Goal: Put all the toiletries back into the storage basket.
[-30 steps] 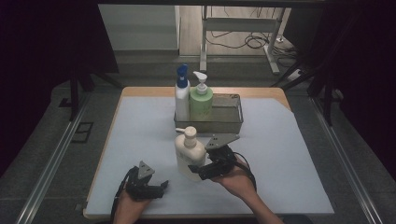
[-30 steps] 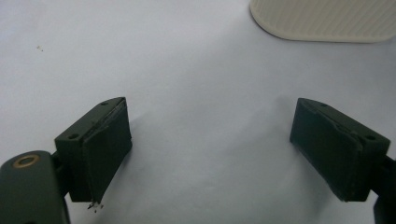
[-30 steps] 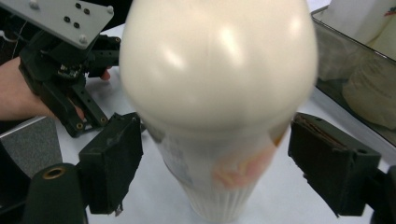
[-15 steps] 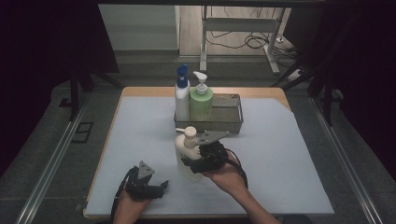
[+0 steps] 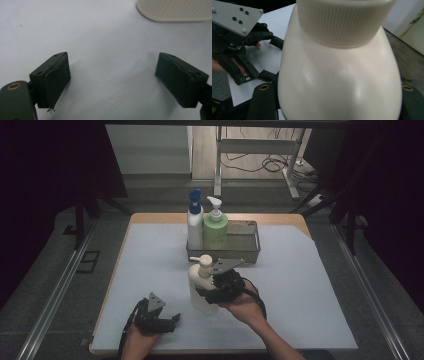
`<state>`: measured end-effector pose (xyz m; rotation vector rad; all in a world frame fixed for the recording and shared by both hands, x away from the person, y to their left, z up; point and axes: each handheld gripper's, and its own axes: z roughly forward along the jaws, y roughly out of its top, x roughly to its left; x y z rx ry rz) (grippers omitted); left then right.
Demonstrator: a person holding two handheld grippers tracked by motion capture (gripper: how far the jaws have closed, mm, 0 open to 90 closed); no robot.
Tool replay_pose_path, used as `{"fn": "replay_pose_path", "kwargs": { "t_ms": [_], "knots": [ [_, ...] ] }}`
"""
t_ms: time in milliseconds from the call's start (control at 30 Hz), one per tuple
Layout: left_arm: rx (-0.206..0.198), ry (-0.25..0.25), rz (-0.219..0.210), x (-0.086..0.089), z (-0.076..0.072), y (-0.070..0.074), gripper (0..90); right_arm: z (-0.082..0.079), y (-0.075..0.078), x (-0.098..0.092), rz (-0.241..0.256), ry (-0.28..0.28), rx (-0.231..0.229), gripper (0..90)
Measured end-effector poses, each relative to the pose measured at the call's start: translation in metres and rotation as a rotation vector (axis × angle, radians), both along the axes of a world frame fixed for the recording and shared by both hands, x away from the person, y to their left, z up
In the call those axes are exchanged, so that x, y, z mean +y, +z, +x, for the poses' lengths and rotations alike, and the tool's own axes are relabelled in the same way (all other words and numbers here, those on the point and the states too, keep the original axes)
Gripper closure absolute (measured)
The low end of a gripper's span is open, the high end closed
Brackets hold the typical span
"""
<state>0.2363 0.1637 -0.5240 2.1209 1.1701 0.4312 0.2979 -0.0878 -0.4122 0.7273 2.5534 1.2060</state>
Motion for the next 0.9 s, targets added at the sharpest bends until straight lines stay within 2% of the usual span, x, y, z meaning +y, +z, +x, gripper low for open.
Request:
{"fn": "replay_pose_path", "kwargs": {
  "t_ms": [133, 300, 500, 900],
  "knots": [
    [0.0, 0.0, -0.001, 0.0, 0.0, 0.0, 12.3, 0.001, 0.004, -0.005, 0.002, -0.001, 0.012, 36.2],
    [-0.001, 0.0, -0.001, 0.0, 0.0, 0.0, 12.3, 0.003, 0.01, -0.012, -0.017, -0.006, 0.022, 36.2],
    [-0.001, 0.0, 0.0, 0.0, 0.0, 0.0, 12.3, 0.009, 0.021, -0.029, -0.015, -0.019, 0.043, 36.2],
    [-0.002, 0.001, 0.0, 0.0, 0.0, 0.0, 12.3, 0.021, 0.042, -0.049, -0.02, -0.036, 0.052, 36.2]
  ]
}}
